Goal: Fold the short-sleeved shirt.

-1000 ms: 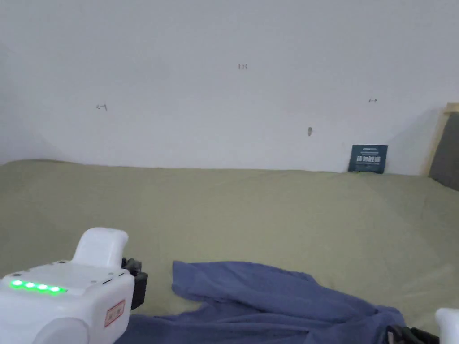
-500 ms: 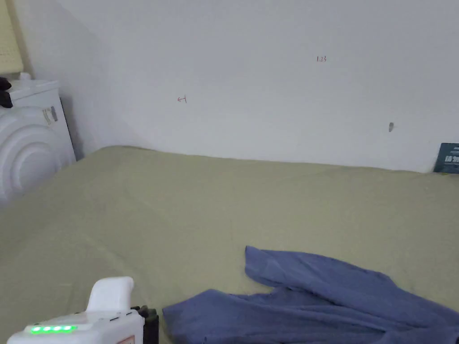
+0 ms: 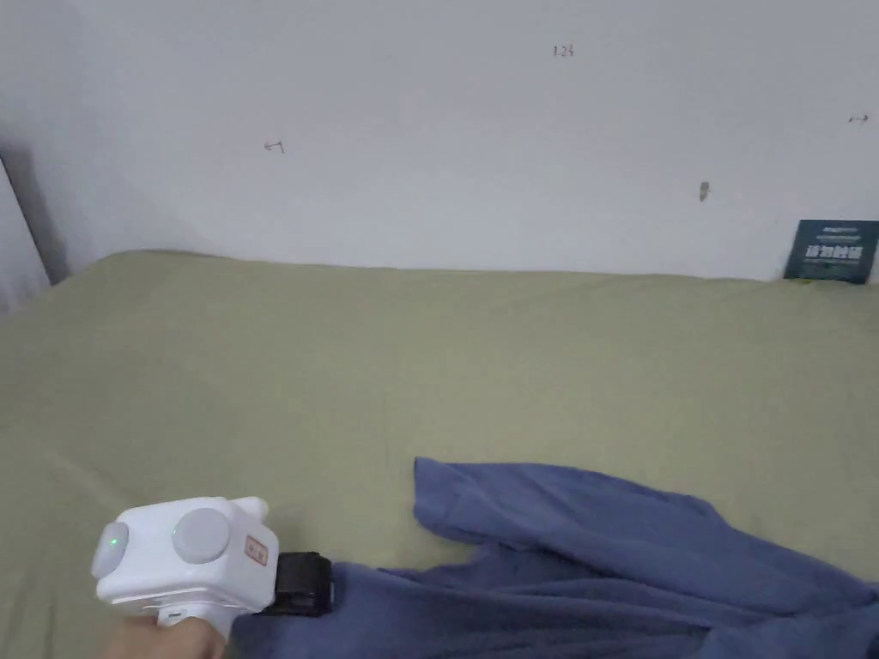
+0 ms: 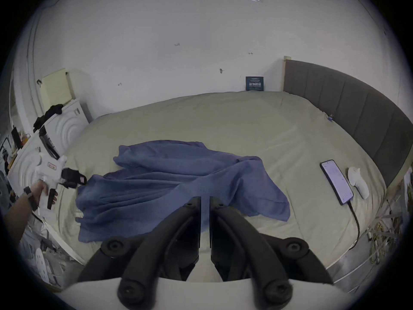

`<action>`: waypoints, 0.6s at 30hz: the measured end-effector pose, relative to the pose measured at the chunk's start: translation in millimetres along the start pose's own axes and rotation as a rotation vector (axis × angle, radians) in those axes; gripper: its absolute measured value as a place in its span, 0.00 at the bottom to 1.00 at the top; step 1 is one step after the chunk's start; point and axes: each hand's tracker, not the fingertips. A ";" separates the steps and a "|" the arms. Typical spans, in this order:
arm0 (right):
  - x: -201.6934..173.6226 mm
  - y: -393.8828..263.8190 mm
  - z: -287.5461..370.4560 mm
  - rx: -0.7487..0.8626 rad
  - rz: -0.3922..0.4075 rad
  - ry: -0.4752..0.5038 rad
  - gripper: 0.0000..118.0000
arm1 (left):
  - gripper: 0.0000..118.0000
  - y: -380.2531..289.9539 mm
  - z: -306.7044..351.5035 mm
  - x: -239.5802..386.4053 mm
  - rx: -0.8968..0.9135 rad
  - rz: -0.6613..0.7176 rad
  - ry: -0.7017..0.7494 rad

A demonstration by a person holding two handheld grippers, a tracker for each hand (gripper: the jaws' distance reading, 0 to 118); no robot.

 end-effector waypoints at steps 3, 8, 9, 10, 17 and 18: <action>13.5 2.3 1.6 0.020 -0.047 -0.009 0.09 | 0.58 -10.3 -1.4 12.3 0.025 -0.092 0.141; 44.4 11.1 -7.8 -0.003 -0.042 -0.084 0.07 | 0.00 -28.2 27.3 24.5 0.138 -0.107 -0.048; 52.2 13.3 -14.1 -0.009 -0.033 -0.095 0.07 | 0.00 -29.4 28.6 25.6 0.107 -0.083 -0.094; 61.7 17.1 -22.2 -0.024 -0.026 -0.111 0.07 | 0.00 -31.3 29.5 28.5 0.104 -0.090 -0.121; 114.9 45.8 -100.3 -0.217 0.012 0.019 0.81 | 0.00 -37.6 40.1 39.9 0.100 -0.133 -0.132; 116.0 45.5 -110.0 -0.252 0.025 0.023 0.82 | 0.00 -39.2 42.7 39.7 0.105 -0.126 -0.137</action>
